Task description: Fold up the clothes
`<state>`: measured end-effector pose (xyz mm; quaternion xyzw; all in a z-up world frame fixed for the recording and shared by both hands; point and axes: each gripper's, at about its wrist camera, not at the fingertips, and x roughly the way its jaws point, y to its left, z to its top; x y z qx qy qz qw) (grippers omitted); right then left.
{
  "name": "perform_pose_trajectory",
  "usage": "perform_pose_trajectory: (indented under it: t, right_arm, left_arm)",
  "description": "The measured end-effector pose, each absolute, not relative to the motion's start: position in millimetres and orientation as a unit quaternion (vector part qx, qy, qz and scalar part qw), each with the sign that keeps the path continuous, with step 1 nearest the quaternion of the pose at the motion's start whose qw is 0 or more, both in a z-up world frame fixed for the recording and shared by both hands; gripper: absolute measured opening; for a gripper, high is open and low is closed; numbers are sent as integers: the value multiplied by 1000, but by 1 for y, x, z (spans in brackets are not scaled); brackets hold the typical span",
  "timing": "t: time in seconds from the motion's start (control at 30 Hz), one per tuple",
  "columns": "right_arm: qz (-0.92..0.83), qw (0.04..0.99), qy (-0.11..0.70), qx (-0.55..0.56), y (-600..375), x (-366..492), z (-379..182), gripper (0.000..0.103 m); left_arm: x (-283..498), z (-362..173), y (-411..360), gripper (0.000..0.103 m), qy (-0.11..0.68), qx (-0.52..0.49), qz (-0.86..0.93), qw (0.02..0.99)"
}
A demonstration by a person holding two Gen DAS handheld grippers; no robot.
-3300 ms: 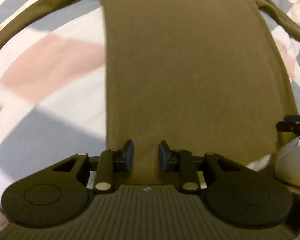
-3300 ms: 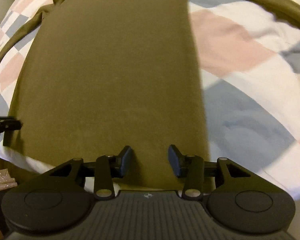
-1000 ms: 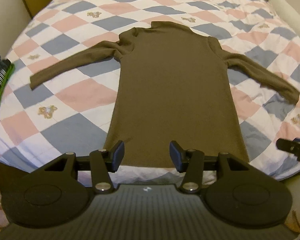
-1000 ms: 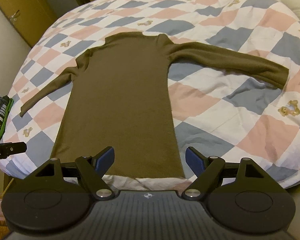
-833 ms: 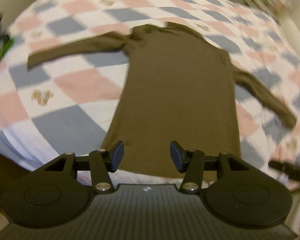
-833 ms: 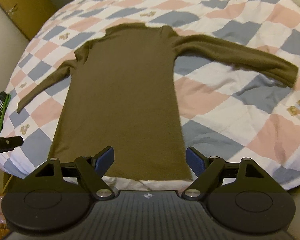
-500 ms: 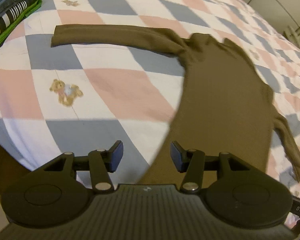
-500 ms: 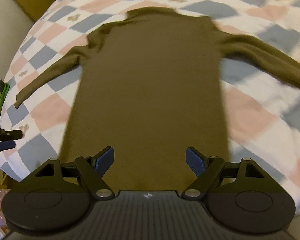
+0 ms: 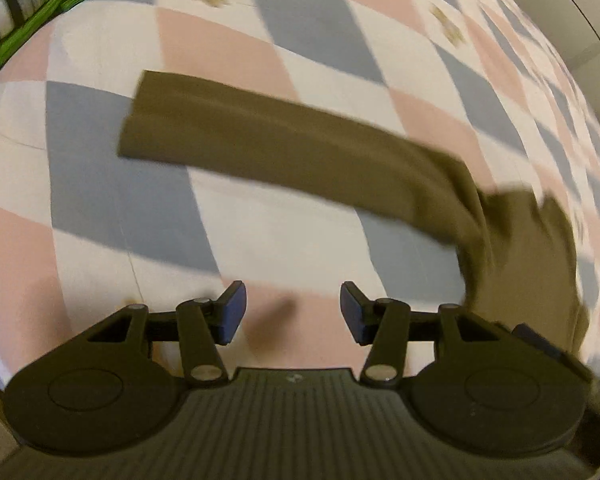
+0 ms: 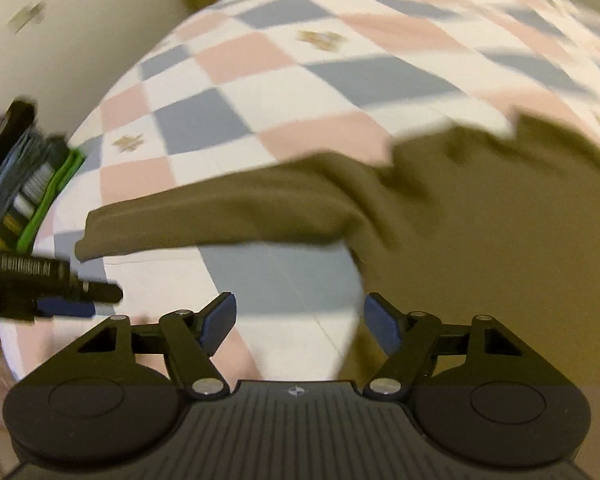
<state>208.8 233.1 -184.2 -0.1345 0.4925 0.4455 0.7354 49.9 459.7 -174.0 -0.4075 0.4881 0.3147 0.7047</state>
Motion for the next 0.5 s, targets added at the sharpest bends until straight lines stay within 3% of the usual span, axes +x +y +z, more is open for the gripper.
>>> perform_pose_trajectory:
  t: [0.17, 0.33, 0.37, 0.5]
  right_arm:
    - [501, 721, 415, -241, 278, 190, -199, 62]
    - [539, 705, 304, -347, 303, 167, -218, 60]
    - [547, 697, 284, -367, 308, 163, -223, 54]
    - [567, 665, 212, -438, 321, 147, -247, 52]
  left_arm:
    - [39, -192, 504, 49, 450, -462, 355, 677]
    - [23, -213, 538, 49, 395, -541, 380, 638]
    - [22, -216, 542, 49, 387, -547, 383, 636]
    - [23, -222, 548, 50, 368, -553, 388, 639]
